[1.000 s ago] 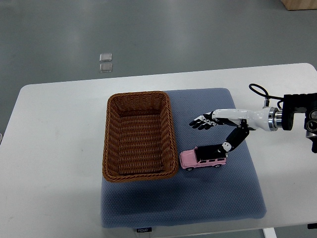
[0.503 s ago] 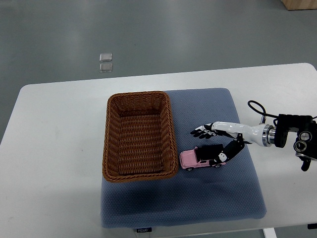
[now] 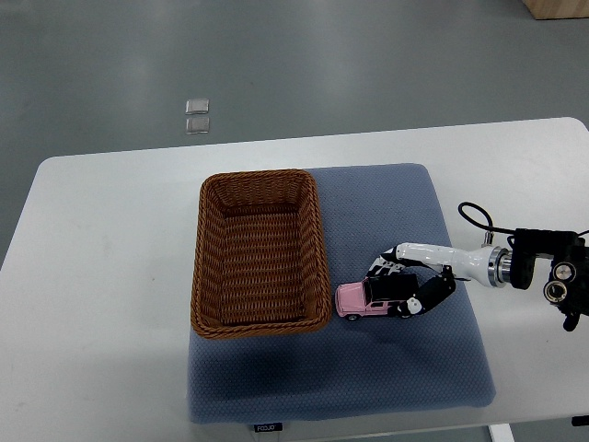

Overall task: Place pink car in brown basket
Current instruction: 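Lower the right hand onto the pink car and close fingers around it, then lift the pink car with the right hand and carry it over the basket, then lower the car into the wicker basket and open the right hand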

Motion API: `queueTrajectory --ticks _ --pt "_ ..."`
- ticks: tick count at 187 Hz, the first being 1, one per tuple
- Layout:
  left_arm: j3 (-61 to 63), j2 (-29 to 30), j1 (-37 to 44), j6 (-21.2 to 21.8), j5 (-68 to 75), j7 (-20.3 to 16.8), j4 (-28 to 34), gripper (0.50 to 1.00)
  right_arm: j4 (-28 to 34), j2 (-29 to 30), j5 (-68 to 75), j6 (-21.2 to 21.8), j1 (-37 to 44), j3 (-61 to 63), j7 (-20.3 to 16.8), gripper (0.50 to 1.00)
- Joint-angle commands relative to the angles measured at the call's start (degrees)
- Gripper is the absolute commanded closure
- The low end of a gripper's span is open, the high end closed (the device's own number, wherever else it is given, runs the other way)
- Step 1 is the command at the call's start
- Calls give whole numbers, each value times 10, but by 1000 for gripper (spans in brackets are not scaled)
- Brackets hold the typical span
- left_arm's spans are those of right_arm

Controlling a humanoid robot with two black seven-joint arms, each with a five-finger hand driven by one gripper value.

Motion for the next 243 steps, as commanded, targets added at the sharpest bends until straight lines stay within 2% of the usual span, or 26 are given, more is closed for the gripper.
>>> queueTrajectory --ticks 1,23,54,73,90,103,120,137,173,193,243 --pt "0 0 0 0 0 0 0 500 -2 -6 -3 0 4 5 5 1000" --pt "0 0 0 0 0 0 0 500 -1 -49 10 14 42 17 5 1000" --pt "0 0 0 0 0 0 0 500 6 -100 54 76 117 56 5 1000" --pt "0 0 0 0 0 0 1 500 6 -103 74 101 168 58 2 1000" --pt "0 0 0 0 0 0 1 500 1 -91 77 97 198 56 0 1000" --pt "0 0 0 0 0 0 0 500 -9 -67 77 89 207 53 -3 1000" --pt "0 0 0 0 0 0 0 500 -59 17 76 86 223 43 -12 1000" --pt "0 0 0 0 0 0 -1 500 -117 73 75 82 231 16 -11 1000" --pt "-1 0 0 0 0 0 0 500 -197 219 72 65 233 2 -11 1000" --pt "-1 0 0 0 0 0 0 500 -233 257 67 65 230 -16 -10 1000" --pt "0 0 0 0 0 0 -1 500 -259 296 65 33 202 -35 -4 1000"
